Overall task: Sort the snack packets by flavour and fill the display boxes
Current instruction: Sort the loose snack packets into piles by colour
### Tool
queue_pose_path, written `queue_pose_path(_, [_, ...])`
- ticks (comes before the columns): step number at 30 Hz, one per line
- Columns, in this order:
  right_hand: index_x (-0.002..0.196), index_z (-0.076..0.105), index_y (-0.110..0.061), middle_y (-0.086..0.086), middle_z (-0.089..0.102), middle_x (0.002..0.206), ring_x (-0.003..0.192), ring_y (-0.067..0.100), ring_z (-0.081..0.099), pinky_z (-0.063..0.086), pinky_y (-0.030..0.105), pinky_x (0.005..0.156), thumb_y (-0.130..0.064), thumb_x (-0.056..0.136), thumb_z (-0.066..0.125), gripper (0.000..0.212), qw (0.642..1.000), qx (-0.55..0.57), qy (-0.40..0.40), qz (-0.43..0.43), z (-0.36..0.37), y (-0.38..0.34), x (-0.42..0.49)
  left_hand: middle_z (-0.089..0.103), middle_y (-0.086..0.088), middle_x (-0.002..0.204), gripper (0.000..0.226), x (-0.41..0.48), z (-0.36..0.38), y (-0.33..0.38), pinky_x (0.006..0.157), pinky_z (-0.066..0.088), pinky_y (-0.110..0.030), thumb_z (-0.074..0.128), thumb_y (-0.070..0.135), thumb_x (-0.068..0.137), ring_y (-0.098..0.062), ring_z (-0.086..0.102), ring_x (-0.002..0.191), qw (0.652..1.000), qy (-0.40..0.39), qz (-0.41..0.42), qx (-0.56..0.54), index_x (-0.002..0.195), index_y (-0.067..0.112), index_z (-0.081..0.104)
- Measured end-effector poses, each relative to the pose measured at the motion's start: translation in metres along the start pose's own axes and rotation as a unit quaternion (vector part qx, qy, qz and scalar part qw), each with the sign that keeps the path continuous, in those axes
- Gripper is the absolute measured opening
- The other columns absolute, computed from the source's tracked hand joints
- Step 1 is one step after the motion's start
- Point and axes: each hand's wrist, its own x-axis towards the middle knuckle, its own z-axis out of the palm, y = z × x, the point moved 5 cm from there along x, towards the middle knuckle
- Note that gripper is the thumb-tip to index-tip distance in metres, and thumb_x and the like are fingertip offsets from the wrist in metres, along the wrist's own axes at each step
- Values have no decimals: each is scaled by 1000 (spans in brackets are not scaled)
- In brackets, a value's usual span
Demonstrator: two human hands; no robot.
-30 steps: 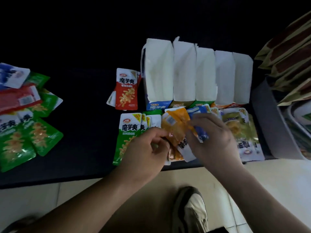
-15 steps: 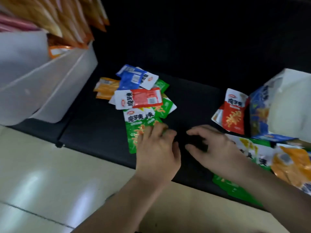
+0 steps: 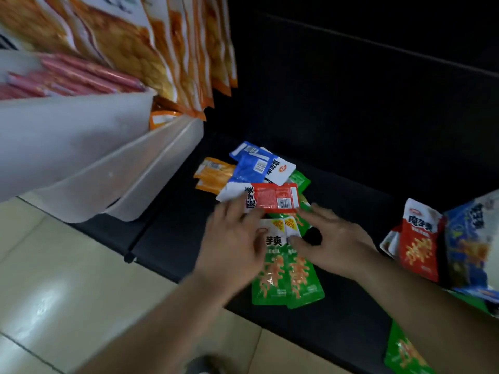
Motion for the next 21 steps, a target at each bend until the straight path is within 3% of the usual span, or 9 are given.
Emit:
queue_pose_path(3, [152, 25, -64, -26, 19, 167, 151, 3, 28, 31, 20, 108, -82, 82, 57, 79, 999, 51, -9, 2, -10, 10, 1, -18, -9, 171, 113, 61, -2, -40, 126, 9, -63, 74, 67, 79, -40, -14, 157, 981, -166, -68, 68, 162, 44, 2])
queue_pose_path(5, [151, 21, -68, -28, 16, 167, 152, 1, 24, 26, 18, 109, -79, 79, 65, 85, 998, 61, -34, -3, -12, 16, -1, -33, -6, 167, 130, 84, 5, -54, 125, -4, -63, 78, 74, 70, -39, -29, 153, 958, -258, -88, 84, 158, 51, -15])
queue_pose_path(8, [148, 13, -74, -30, 12, 167, 153, 0, 19, 22, 19, 113, -74, 71, 78, 101, 992, 103, -66, -3, -10, 20, -6, -29, -5, 169, 127, 86, 19, -58, 123, -11, -65, 67, 86, 70, -39, -32, 152, 941, -312, -88, 97, 154, 54, -22])
queue_pose_path(11, [148, 5, -73, -30, 8, 167, 154, 2, 16, 22, 24, 122, -68, 58, 90, 124, 987, 135, -89, 4, -10, 25, -9, -27, -6, 169, 116, 67, 34, -41, 122, -12, -66, 57, 87, 77, -39, -31, 152, 950, -291, -84, 79, 153, 54, -25])
queue_pose_path(15, [154, -5, -65, -29, -8, 168, 156, 3, 9, 21, 31, 127, -65, 51, 94, 143, 993, 70, -92, -17, 0, 29, -15, -27, -8, 169, 107, 35, 48, -15, 122, -9, -66, 40, 90, 81, -42, -26, 154, 963, -242, -62, 99, 152, 51, -30])
queue_pose_path(18, [159, 1, -57, -32, -11, 166, 154, 4, 15, 28, 33, 124, -61, 53, 95, 142, 996, 59, -63, -27, 8, 32, -16, -26, -8, 170, 109, 23, 49, -1, 123, -8, -65, 39, 92, 79, -41, -26, 154, 962, -248, -58, 98, 152, 50, -30])
queue_pose_path(21, [159, 23, -52, -30, 3, 166, 149, 0, 24, 31, 25, 119, -55, 58, 96, 124, 994, 102, -18, -36, 9, 41, -15, -23, -4, 171, 109, 14, 45, 12, 124, -11, -61, 35, 96, 74, -36, -27, 155, 964, -258, -46, 48, 155, 51, -24])
